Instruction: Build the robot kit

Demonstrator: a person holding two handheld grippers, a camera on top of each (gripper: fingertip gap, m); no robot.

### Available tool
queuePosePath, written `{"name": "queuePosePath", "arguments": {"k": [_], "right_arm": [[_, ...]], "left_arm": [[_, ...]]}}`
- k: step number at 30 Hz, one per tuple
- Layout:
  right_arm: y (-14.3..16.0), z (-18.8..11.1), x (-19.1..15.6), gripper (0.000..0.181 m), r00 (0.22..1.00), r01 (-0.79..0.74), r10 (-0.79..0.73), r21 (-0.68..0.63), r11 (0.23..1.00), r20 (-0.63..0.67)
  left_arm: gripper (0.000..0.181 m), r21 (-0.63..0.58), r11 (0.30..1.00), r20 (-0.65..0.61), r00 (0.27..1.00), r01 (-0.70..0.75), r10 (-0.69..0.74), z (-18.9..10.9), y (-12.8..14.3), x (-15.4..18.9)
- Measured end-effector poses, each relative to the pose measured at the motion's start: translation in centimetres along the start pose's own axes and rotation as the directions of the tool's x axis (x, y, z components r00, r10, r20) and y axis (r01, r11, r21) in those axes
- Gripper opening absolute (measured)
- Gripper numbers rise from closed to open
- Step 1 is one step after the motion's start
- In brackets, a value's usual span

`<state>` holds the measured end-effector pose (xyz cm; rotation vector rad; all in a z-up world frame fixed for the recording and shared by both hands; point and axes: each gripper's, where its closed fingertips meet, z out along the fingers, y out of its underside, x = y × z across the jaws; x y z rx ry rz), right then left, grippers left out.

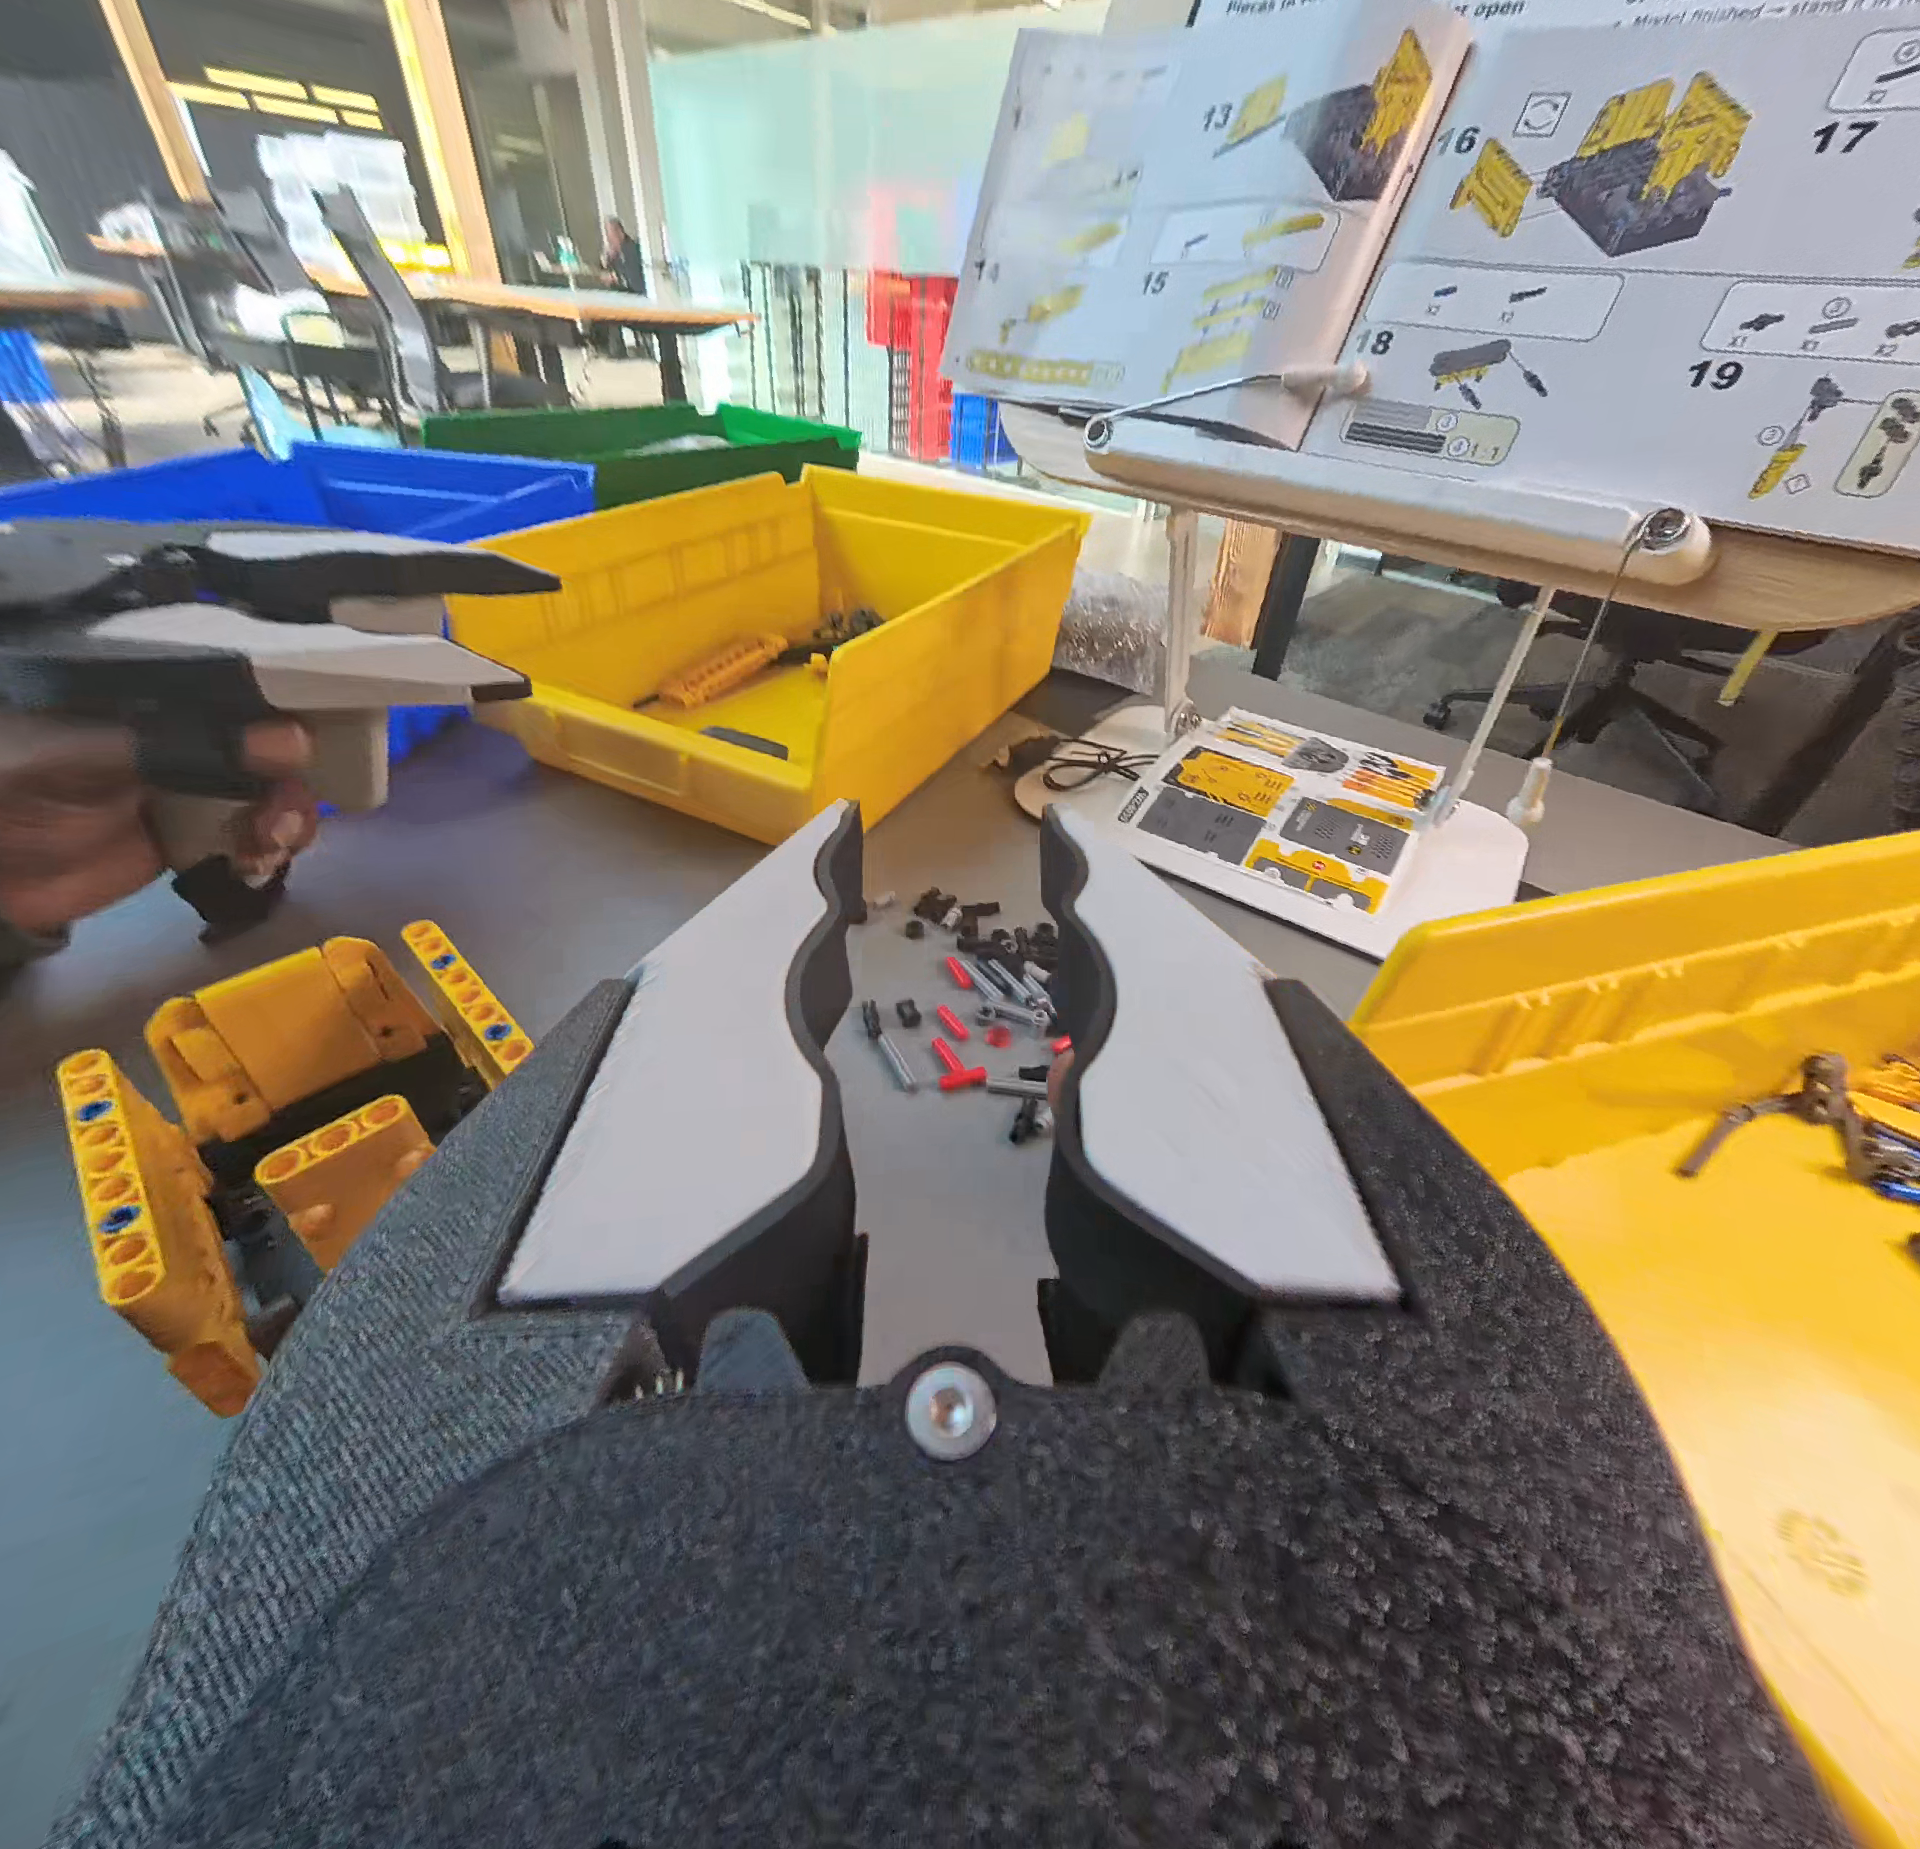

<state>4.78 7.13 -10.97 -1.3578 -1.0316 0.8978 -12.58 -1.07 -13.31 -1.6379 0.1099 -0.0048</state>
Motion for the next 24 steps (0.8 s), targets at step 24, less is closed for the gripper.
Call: {"name": "queuePosePath", "arguments": {"k": [24], "right_arm": [[-8.6, -5.7, 2.9, 0.019, 0.985, 0.131, -0.104, 0.213, 0.968, -0.135]], "left_arm": [[0.02, 0.05, 0.998, 0.071, 0.997, 0.035, -0.038, -1.0, -0.6, -2.0]]}}
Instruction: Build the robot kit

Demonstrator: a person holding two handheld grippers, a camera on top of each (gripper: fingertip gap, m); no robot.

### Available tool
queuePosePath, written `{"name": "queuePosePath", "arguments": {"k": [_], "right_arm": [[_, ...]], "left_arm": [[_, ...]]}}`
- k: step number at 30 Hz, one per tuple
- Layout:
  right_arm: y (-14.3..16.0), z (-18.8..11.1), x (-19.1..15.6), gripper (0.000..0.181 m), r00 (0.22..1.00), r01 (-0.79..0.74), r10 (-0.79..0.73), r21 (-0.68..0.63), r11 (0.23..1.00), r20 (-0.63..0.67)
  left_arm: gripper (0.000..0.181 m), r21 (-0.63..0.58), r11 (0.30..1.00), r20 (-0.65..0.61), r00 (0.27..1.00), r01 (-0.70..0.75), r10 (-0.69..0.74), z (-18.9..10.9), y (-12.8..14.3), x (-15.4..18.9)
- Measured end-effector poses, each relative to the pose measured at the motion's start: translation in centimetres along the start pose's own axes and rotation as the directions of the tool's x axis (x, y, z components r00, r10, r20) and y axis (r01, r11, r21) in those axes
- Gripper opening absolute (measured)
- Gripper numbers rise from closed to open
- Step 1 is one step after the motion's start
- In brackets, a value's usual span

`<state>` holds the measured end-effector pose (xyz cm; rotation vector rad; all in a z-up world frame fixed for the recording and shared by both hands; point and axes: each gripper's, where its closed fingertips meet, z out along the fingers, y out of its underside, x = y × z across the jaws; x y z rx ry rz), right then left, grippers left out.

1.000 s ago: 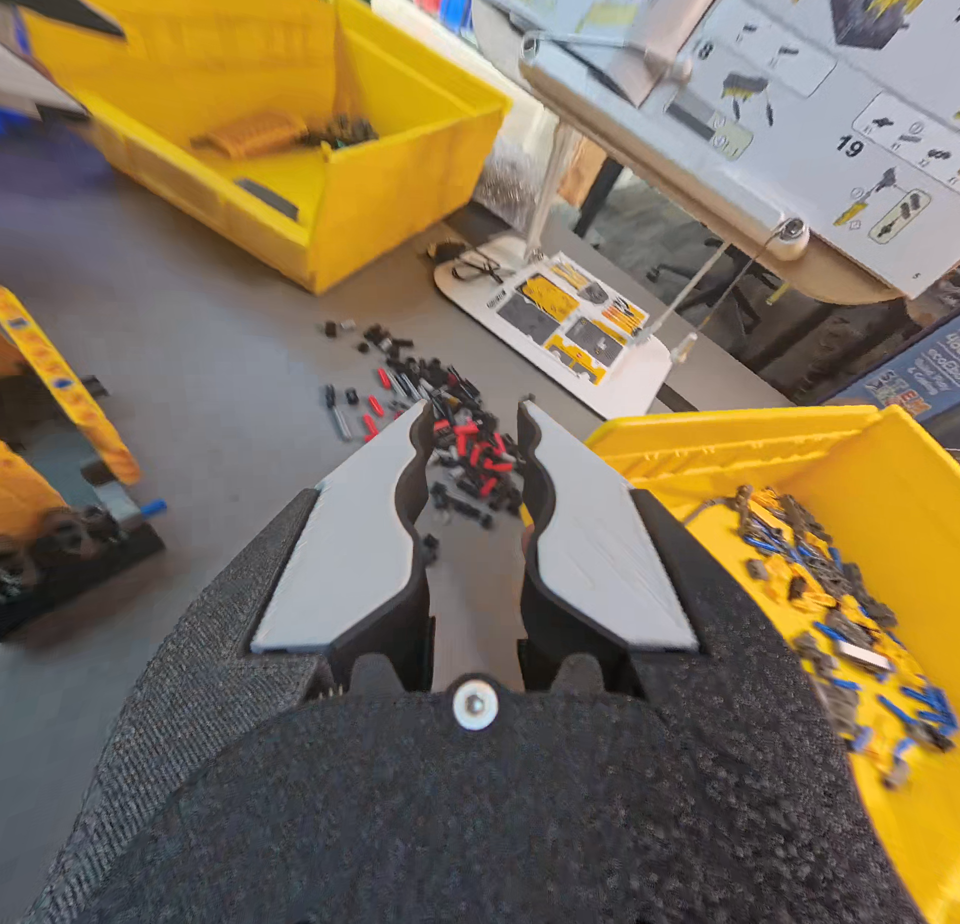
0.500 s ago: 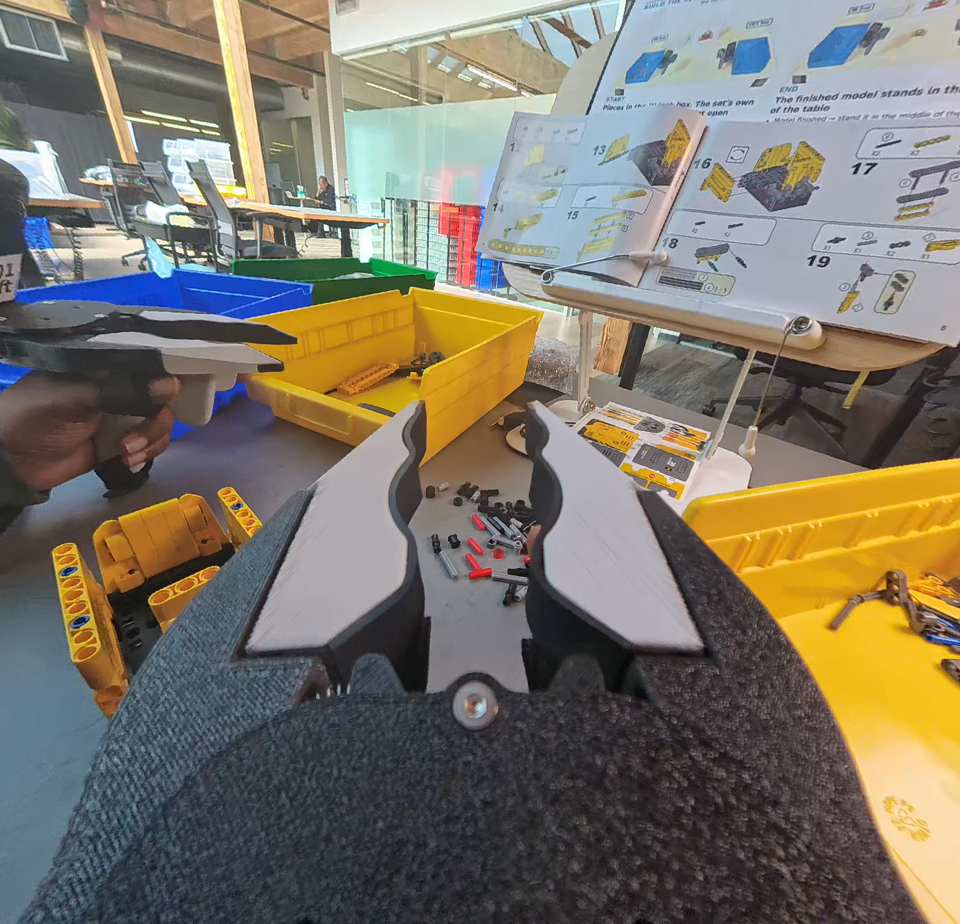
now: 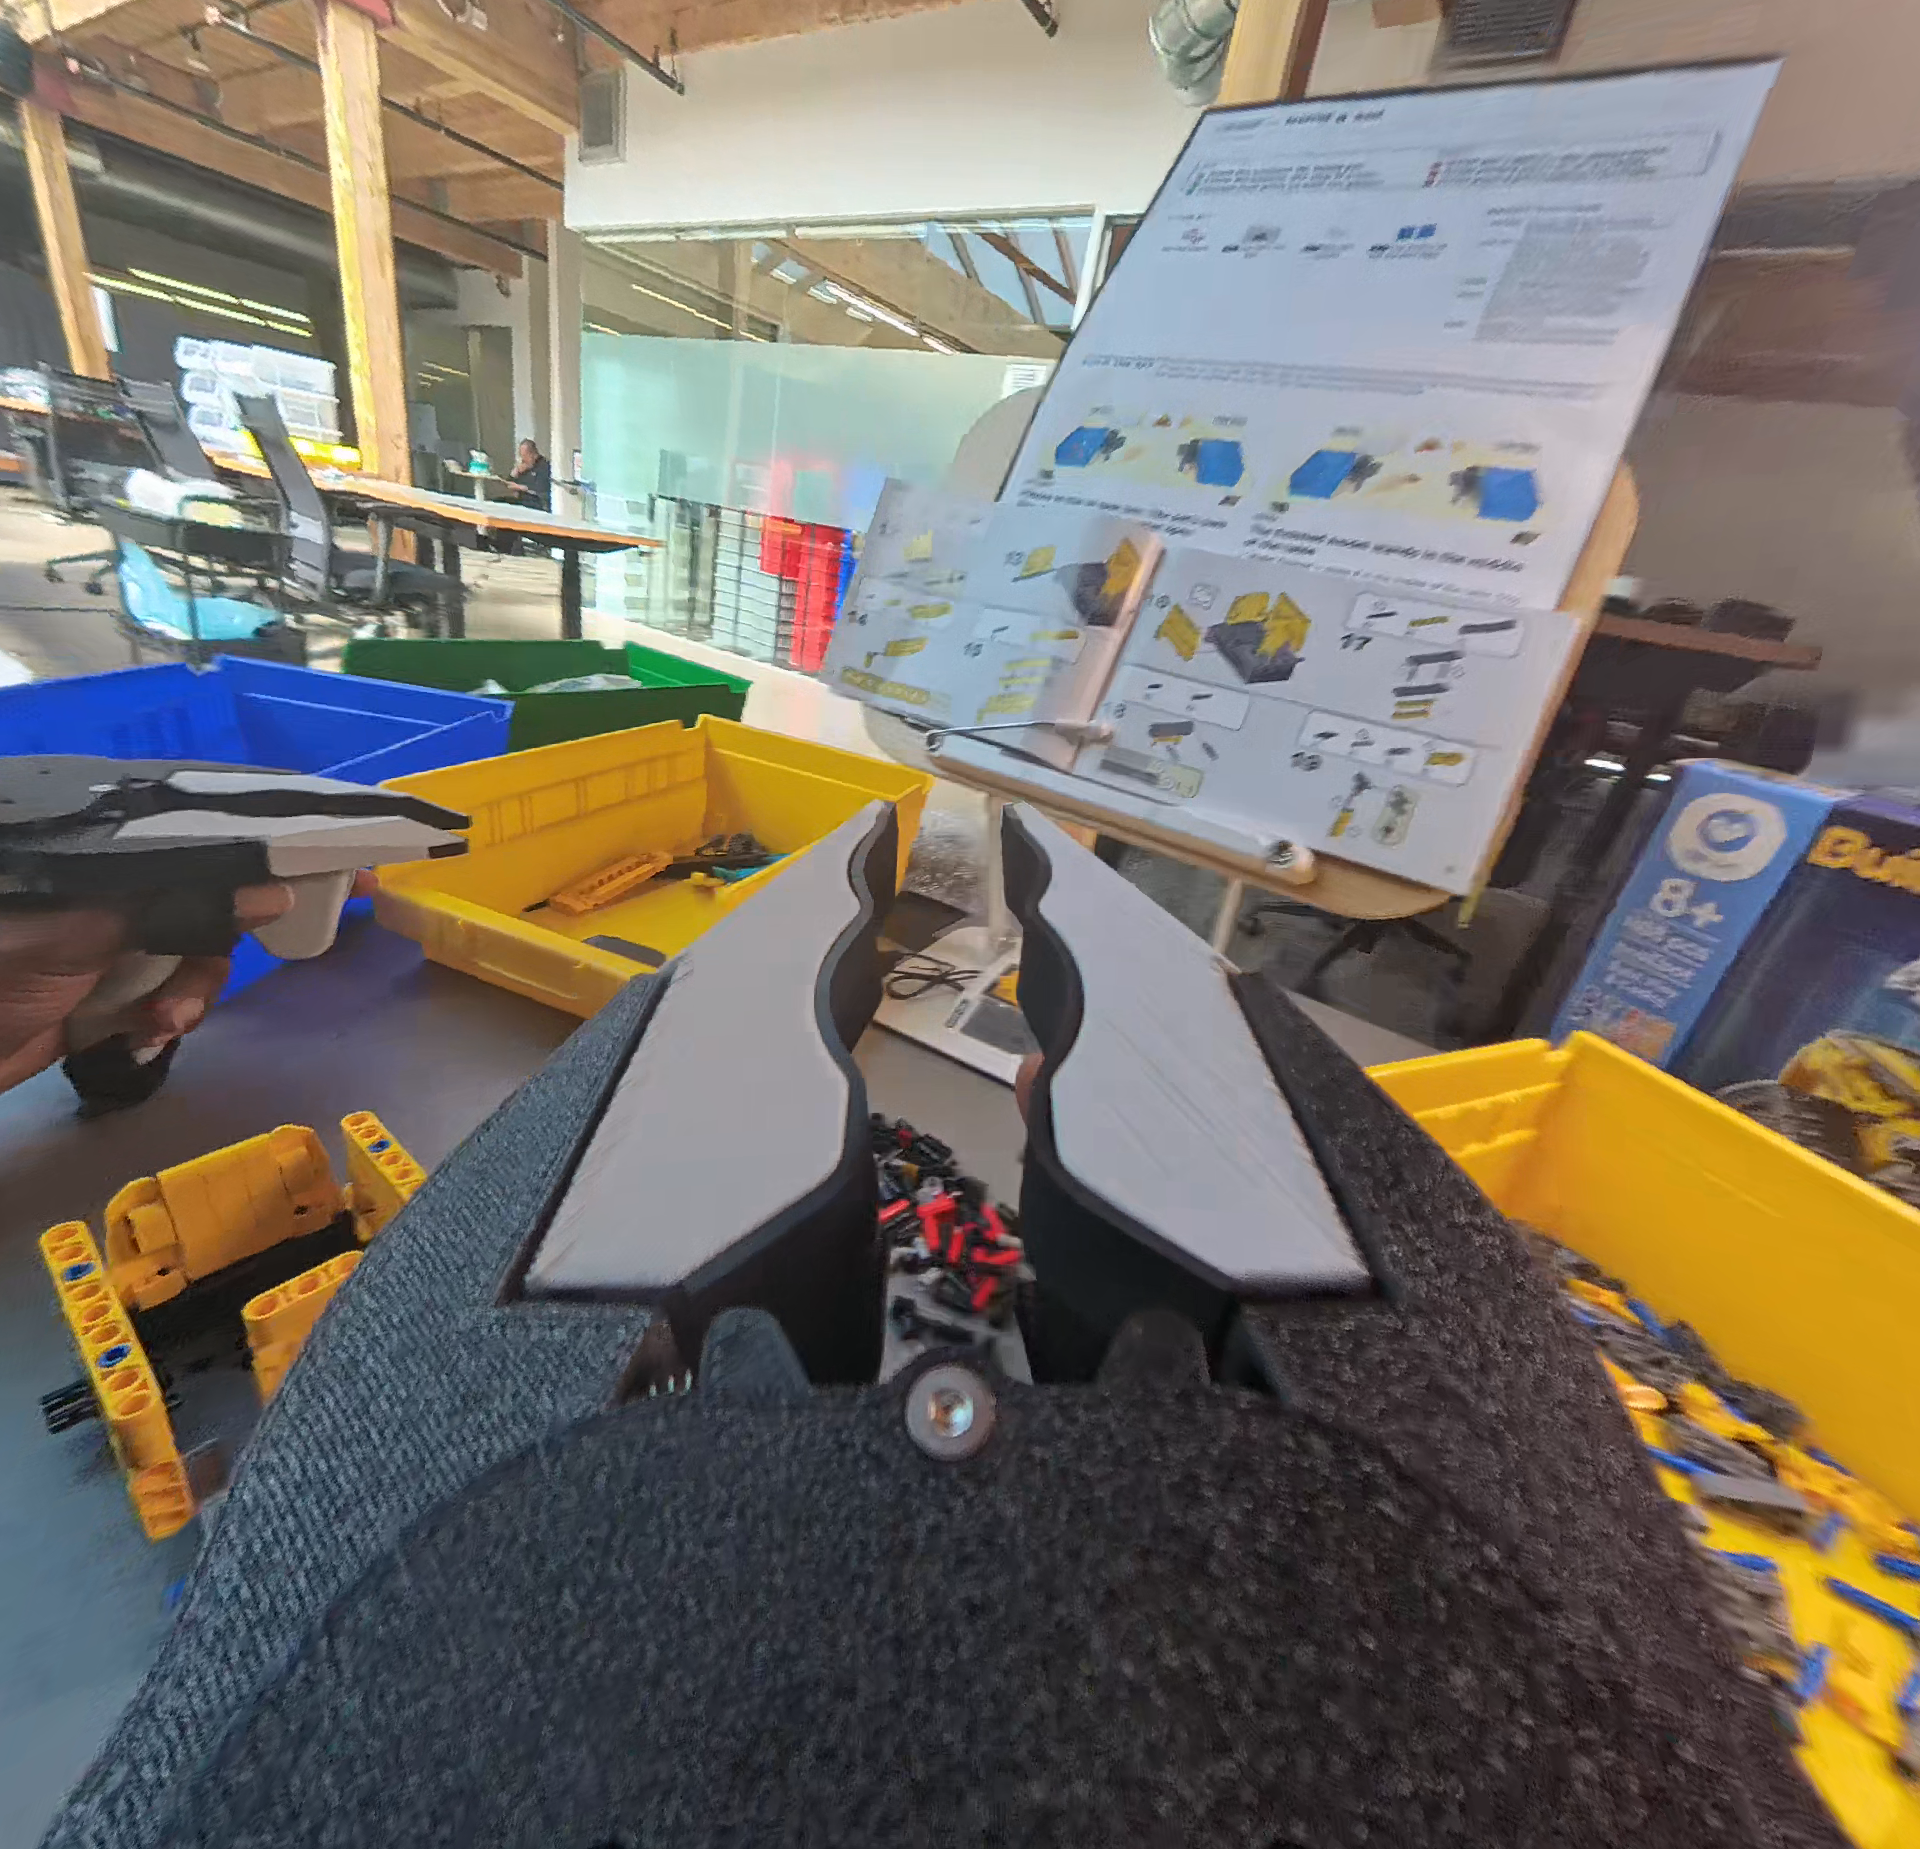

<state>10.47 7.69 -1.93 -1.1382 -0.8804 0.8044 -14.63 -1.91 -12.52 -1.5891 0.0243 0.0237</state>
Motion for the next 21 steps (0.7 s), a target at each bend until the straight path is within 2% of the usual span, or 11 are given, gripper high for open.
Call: {"name": "queuePosePath", "arguments": {"k": [2, 4, 6, 8, 10, 13, 18, 21], "right_arm": [[-2.9, -3.0, 4.8, 0.01, 0.992, 0.043, -0.044, -0.016, 0.999, -0.118], [-4.2, -7.3, 10.6, 0.002, 0.97, 0.039, -0.059, -0.091, 0.995, -0.235], [-2.2, -11.8, 16.1, 0.001, 0.942, -0.003, -0.093, -0.286, 0.958, -0.322], [3.1, -15.9, 19.2, 0.007, 0.942, -0.111, -0.084, -0.537, 0.836, -0.326], [9.2, -19.1, 18.8, 0.012, 0.96, -0.214, 0.004, -0.722, 0.658, -0.281], [15.3, -21.5, 16.8, 0.012, 0.974, -0.218, 0.046, -0.859, 0.463, -0.222], [19.5, -22.2, 16.4, 0.012, 0.98, -0.199, 0.066, -0.931, 0.307, -0.188], [20.5, -22.3, 16.1, 0.011, 0.983, -0.179, 0.079, -0.949, 0.261, -0.164]], "left_arm": [[0.023, 0.004, 1.0, -0.005, 1.0, 0.012, -0.012, 0.0, -0.1, -0.1], [0.026, 0.004, 1.0, -0.017, 1.0, 0.014, -0.014, 0.0, -0.1, 0.1], [0.027, 0.002, 1.0, -0.039, 0.999, 0.015, -0.015, 0.1, -0.1, 0.4], [0.029, -0.007, 1.0, -0.068, 0.997, 0.023, -0.023, 0.2, 0.0, 0.9], [0.03, -0.016, 0.999, -0.098, 0.994, 0.041, -0.042, 0.4, 0.0, 1.4], [0.031, -0.027, 0.998, -0.124, 0.99, 0.059, -0.062, 0.5, 0.1, 1.9], [0.033, -0.032, 0.998, -0.124, 0.99, 0.059, -0.062, 0.3, 0.2, 1.9], [0.034, -0.035, 0.997, -0.116, 0.991, 0.064, -0.068, 0.2, 0.3, 1.8]]}}
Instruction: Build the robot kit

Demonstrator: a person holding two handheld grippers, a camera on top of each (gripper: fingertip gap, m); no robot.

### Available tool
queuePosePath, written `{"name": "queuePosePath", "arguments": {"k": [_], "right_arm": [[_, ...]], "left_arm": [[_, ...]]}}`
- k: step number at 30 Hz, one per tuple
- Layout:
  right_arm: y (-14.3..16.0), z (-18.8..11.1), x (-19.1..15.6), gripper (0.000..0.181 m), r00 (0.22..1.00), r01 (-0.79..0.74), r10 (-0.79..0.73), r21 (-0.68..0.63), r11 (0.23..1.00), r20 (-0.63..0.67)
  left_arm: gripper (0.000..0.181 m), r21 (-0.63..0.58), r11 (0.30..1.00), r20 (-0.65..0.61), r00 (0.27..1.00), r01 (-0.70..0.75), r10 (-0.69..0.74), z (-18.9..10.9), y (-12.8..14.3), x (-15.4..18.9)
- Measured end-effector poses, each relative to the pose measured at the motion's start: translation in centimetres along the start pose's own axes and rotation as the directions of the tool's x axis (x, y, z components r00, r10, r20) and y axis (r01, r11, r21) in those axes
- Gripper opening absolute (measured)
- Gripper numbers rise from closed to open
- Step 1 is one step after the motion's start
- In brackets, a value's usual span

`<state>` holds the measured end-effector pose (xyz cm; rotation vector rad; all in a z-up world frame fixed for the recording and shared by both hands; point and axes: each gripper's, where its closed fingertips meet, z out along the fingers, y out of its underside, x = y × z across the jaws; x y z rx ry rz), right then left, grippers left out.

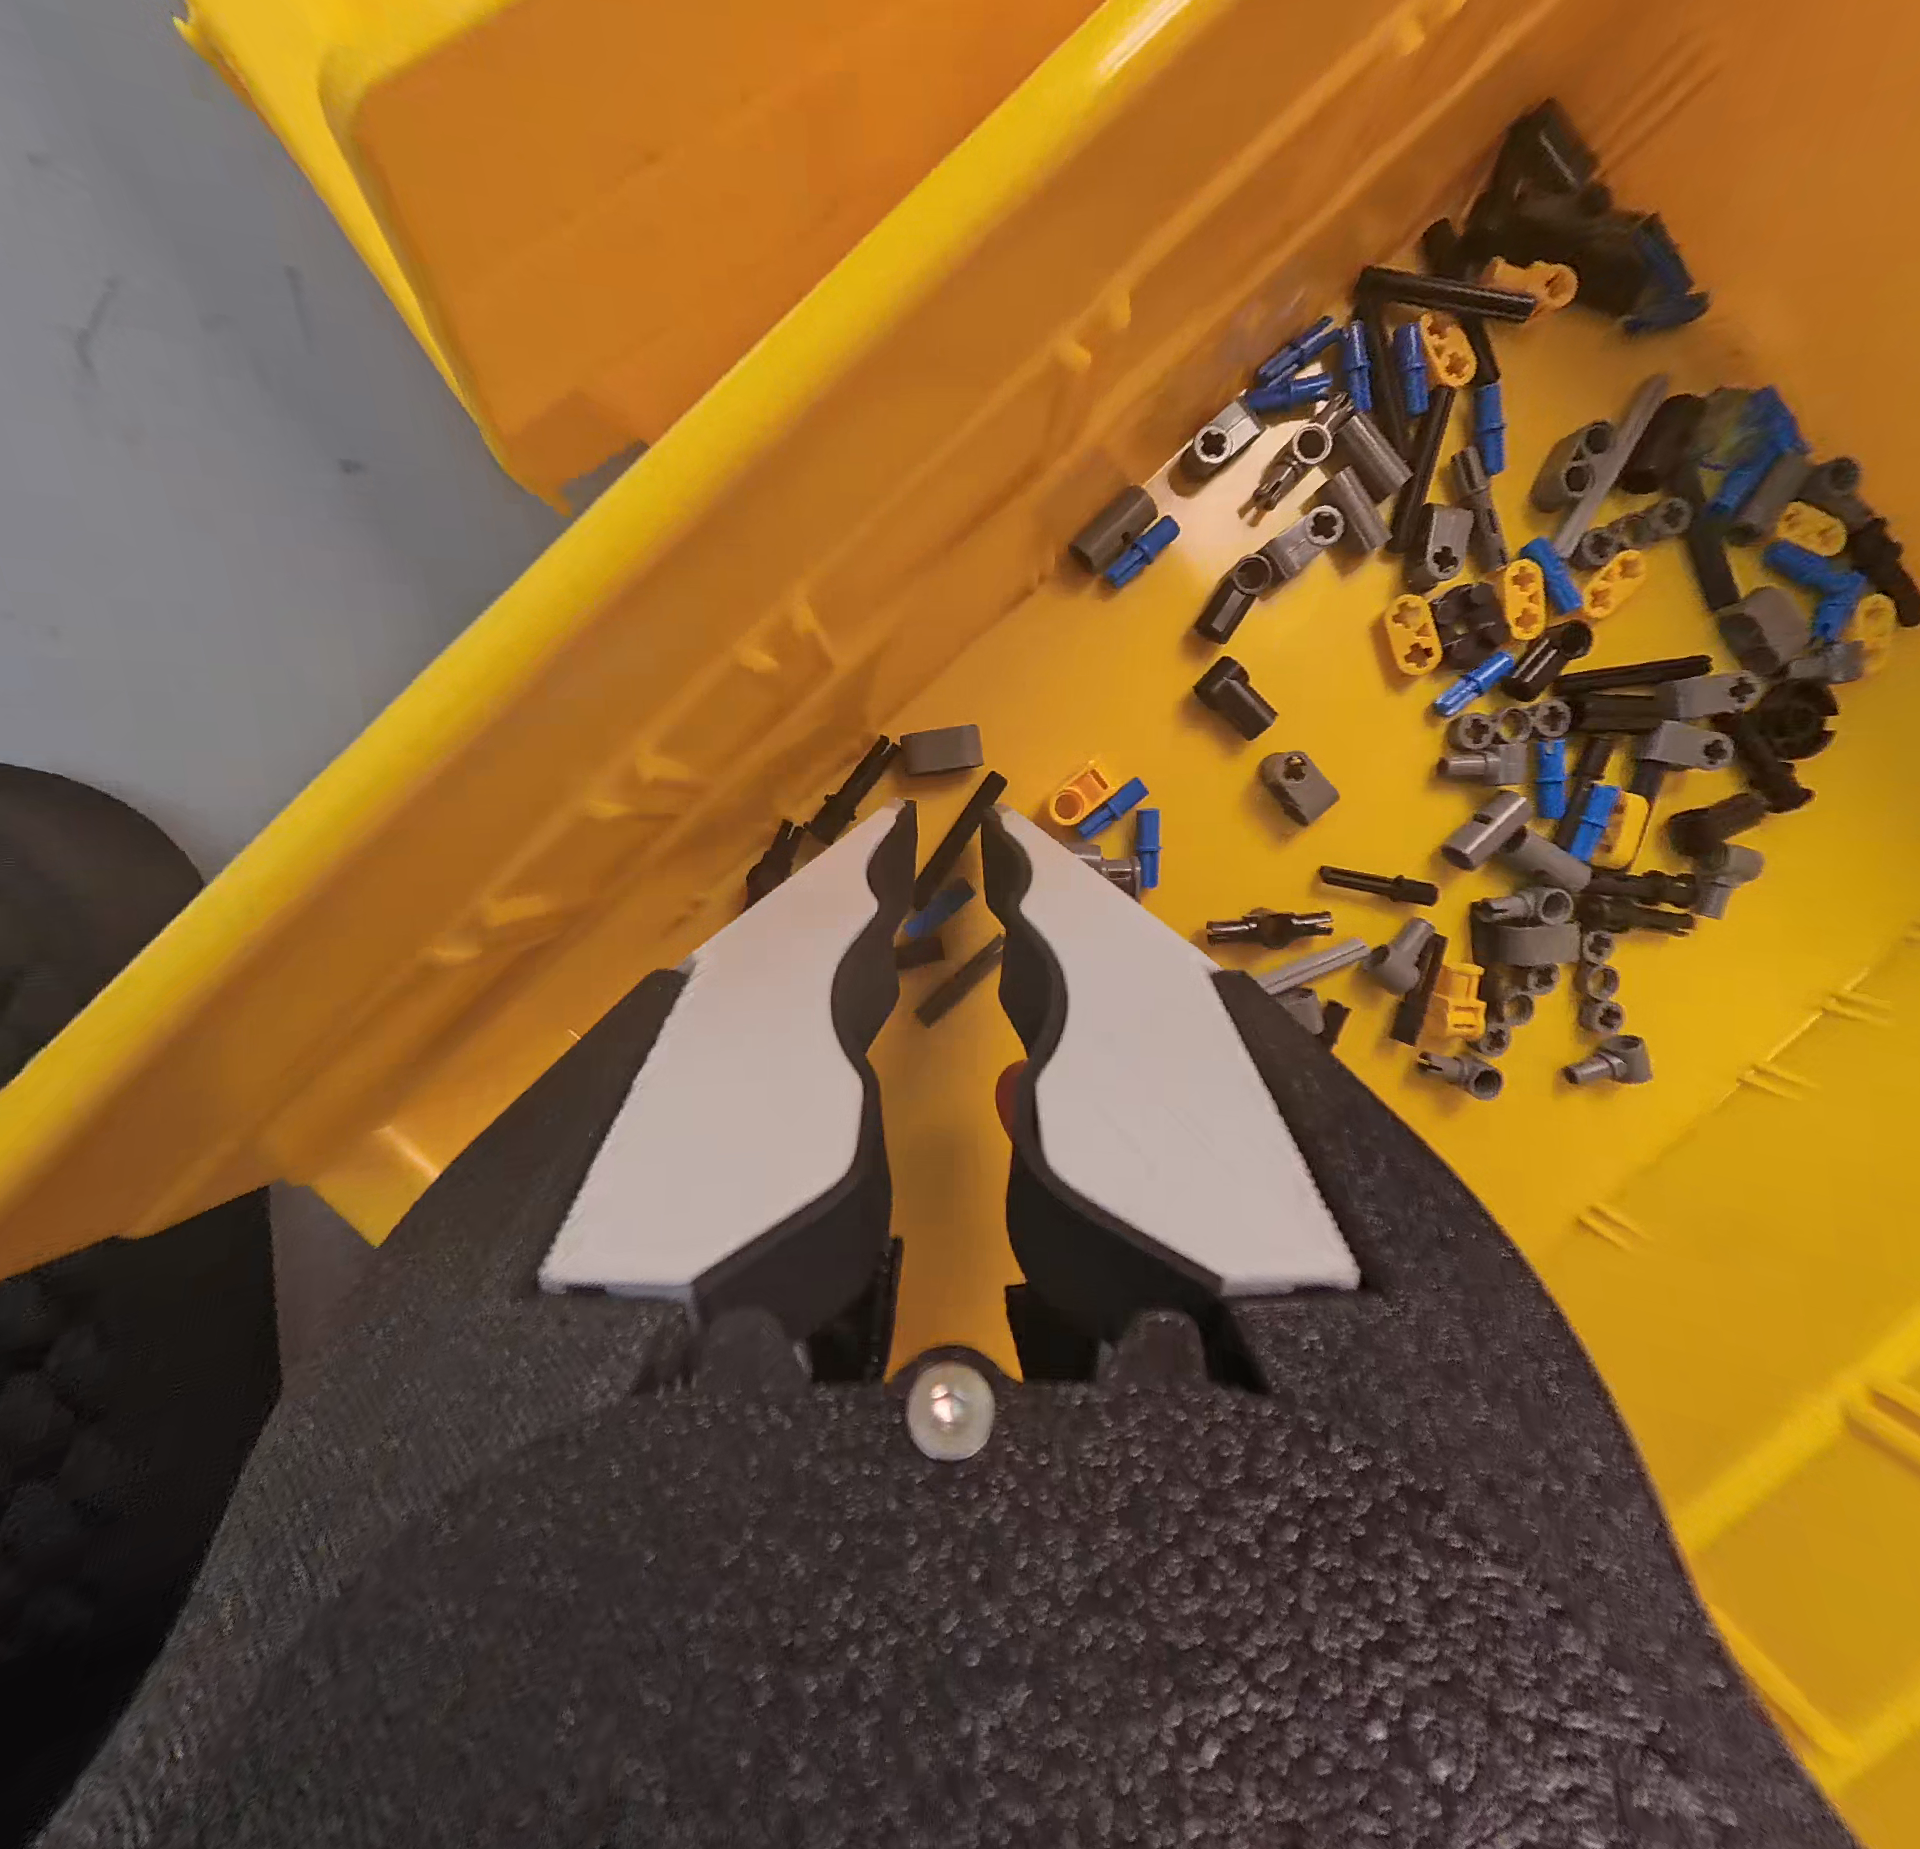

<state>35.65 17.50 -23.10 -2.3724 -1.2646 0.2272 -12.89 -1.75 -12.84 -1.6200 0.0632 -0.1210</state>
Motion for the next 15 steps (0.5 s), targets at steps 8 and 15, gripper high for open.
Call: {"name": "queuePosePath", "arguments": {"k": [8, 15], "right_arm": [[0.4, 0.6, 0.3, 0.003, 0.996, -0.045, 0.045, -0.013, 0.999, 0.072], [-2.2, -2.7, 1.6, 0.002, 0.999, -0.037, 0.036, 0.16, 0.987, 0.01]], "left_arm": [[0.035, -0.015, 1.0, 0.005, 1.0, 0.003, -0.003, 0.2, 0.3, -0.1], [0.041, -0.031, 0.999, -0.015, 1.0, 0.009, -0.01, 0.1, 0.3, 0.3]]}}
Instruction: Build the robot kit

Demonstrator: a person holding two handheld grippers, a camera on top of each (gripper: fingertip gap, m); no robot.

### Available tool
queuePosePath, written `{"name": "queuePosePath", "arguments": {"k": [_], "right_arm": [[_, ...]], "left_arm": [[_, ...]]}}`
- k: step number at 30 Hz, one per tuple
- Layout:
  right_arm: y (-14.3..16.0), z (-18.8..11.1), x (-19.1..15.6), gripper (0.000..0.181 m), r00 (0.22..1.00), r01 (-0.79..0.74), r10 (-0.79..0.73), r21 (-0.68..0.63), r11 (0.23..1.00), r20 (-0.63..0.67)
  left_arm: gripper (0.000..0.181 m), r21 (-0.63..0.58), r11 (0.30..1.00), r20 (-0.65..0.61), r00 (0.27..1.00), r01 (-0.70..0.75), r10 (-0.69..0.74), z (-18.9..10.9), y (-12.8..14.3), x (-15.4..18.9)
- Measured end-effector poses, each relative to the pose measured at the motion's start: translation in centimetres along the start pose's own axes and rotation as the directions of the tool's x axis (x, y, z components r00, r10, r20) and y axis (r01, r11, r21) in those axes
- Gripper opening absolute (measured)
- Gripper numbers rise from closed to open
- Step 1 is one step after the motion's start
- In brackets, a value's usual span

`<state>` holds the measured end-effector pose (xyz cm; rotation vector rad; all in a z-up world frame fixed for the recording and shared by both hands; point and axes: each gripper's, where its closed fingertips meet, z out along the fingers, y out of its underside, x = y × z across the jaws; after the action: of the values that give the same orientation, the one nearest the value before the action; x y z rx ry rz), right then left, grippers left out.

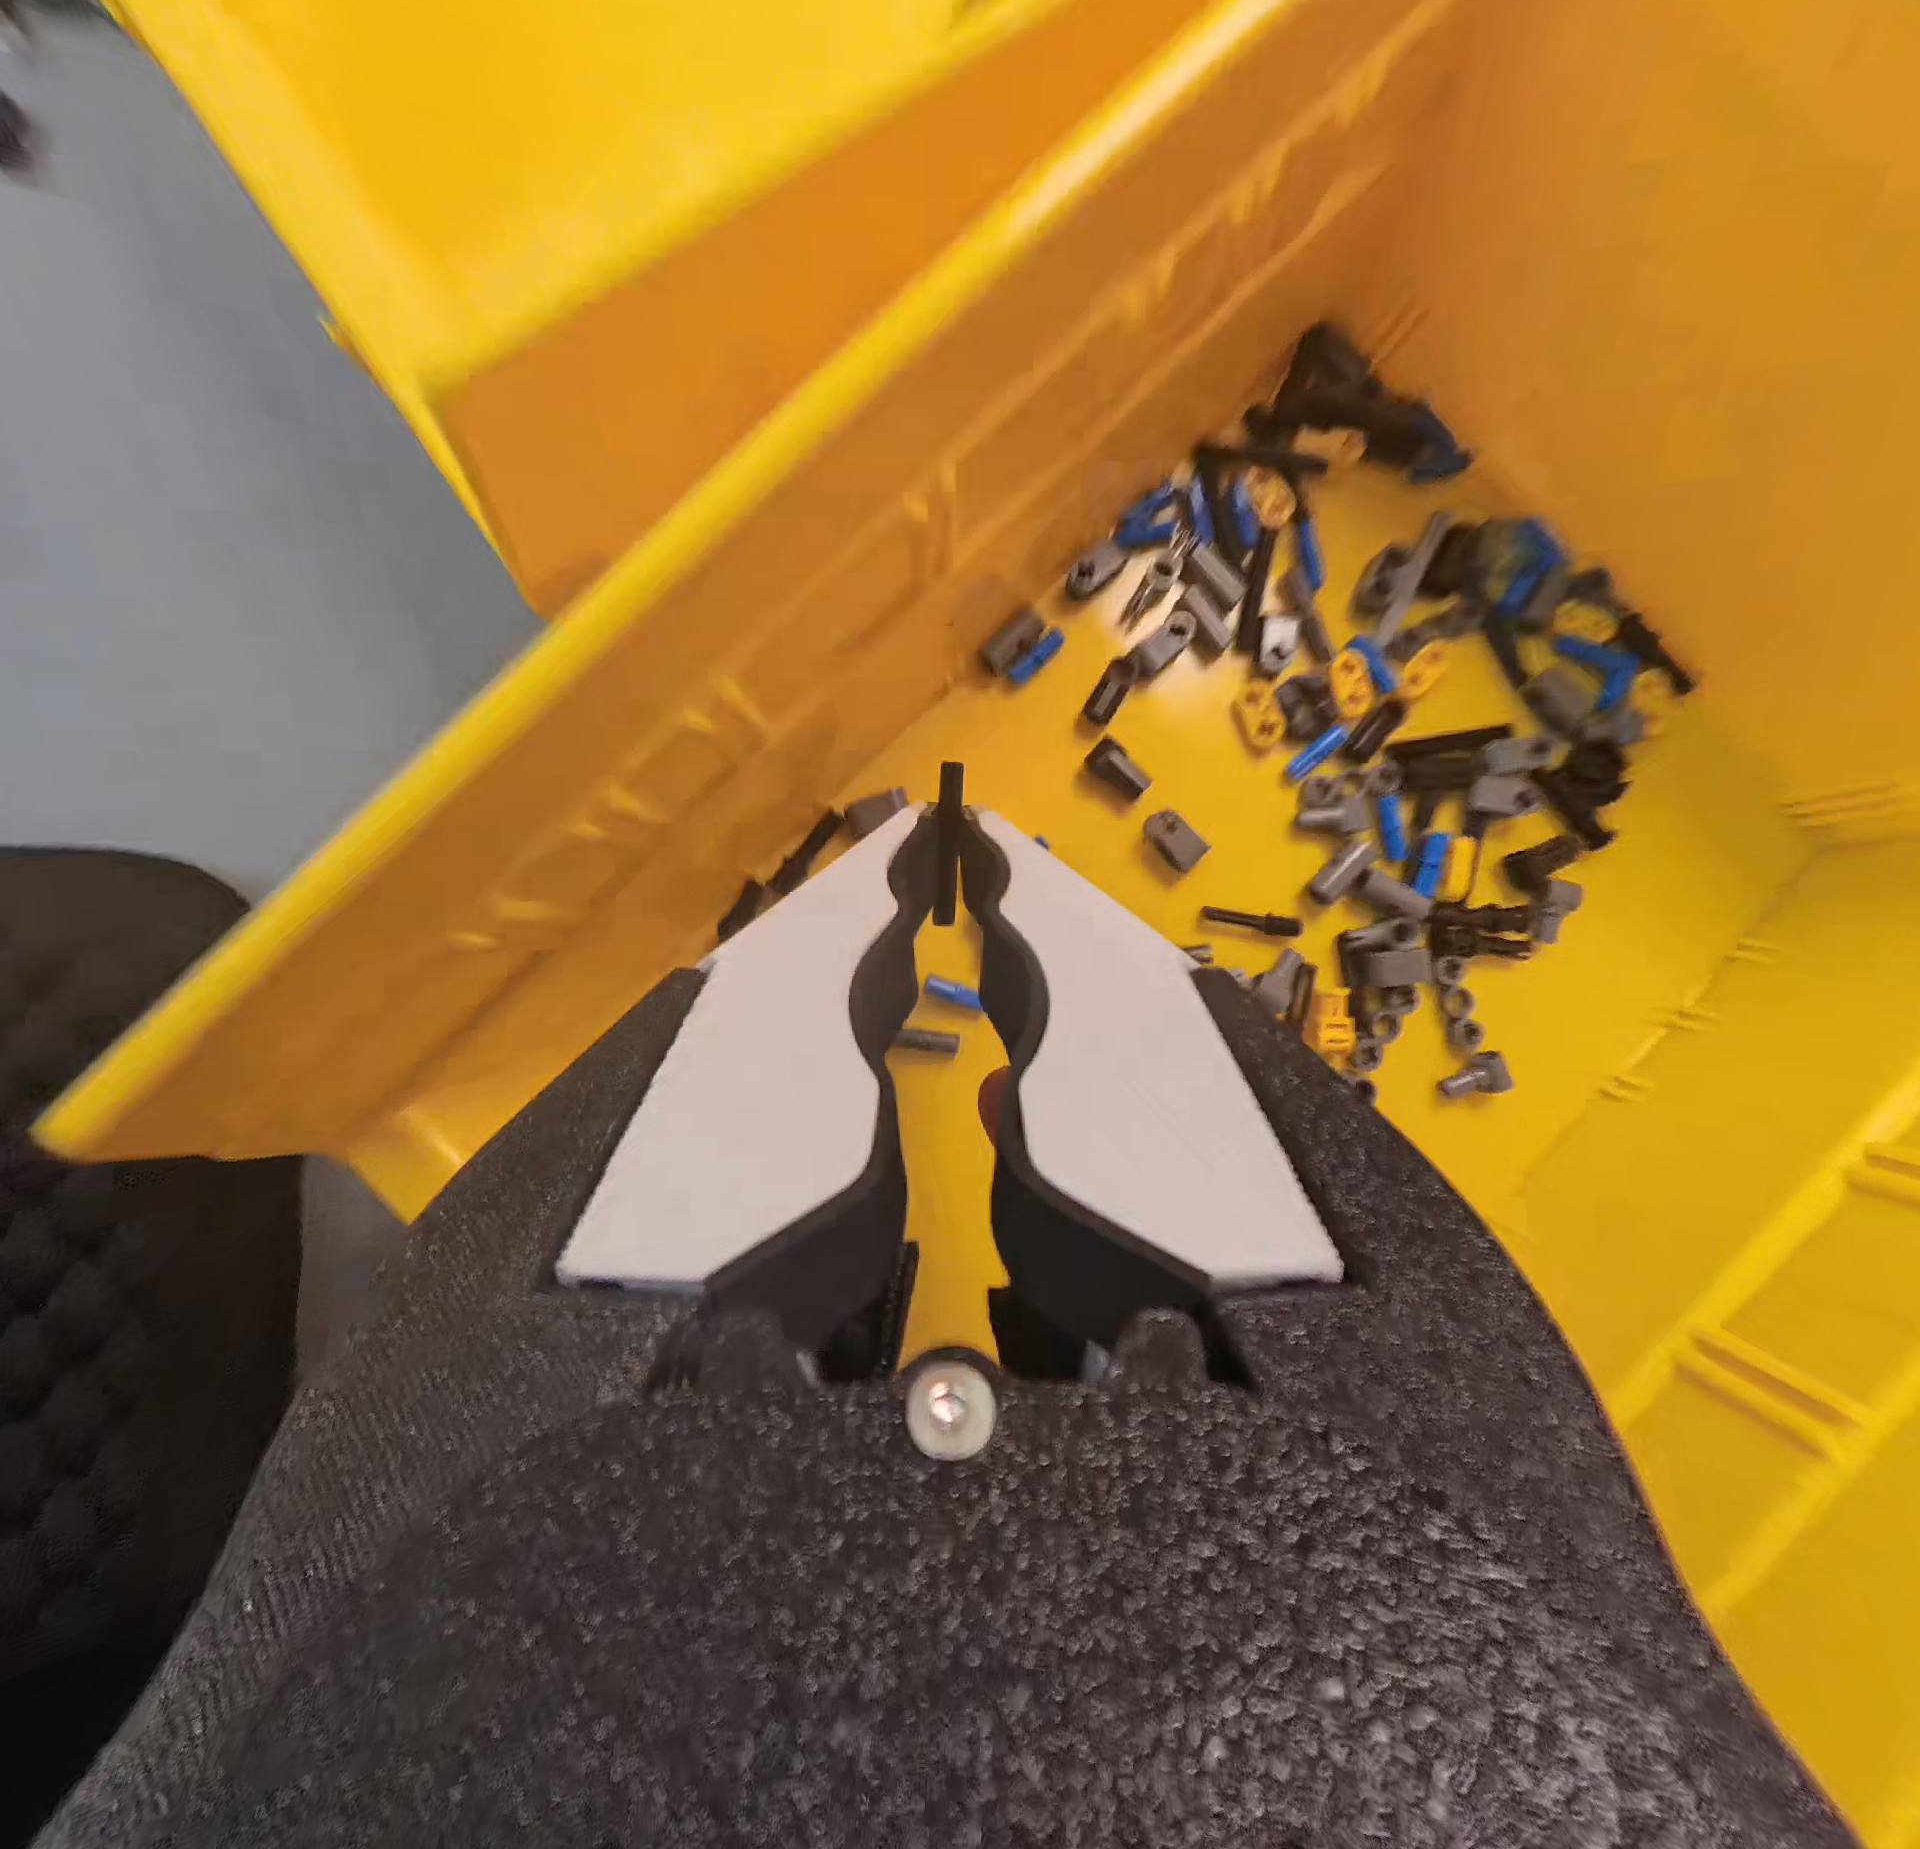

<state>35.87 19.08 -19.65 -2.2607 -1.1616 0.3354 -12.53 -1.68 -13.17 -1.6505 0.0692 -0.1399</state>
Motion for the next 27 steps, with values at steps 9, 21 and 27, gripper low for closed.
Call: {"name": "queuePosePath", "arguments": {"k": [9, 21, 27], "right_arm": [[-12.7, -7.9, -14.8, 0.003, 0.853, 0.464, -0.518, 0.362, 0.809, 0.063], [-8.7, 6.4, -29.5, 0.003, 0.446, 0.765, -0.76, 0.24, 0.598, 0.473], [-8.0, 8.7, -30.5, 0.003, 0.385, 0.809, -0.78, 0.225, 0.542, 0.494]], "left_arm": [[0.064, -0.018, 0.997, 0.008, 0.998, -0.069, 0.069, 0.2, -0.1, 0.4], [0.052, 0.05, 0.998, -0.035, 0.998, -0.048, 0.05, -0.9, -1.4, 1.4], [0.052, 0.048, 0.999, -0.058, 0.998, -0.026, 0.028, -0.9, -1.4, 1.9]]}}
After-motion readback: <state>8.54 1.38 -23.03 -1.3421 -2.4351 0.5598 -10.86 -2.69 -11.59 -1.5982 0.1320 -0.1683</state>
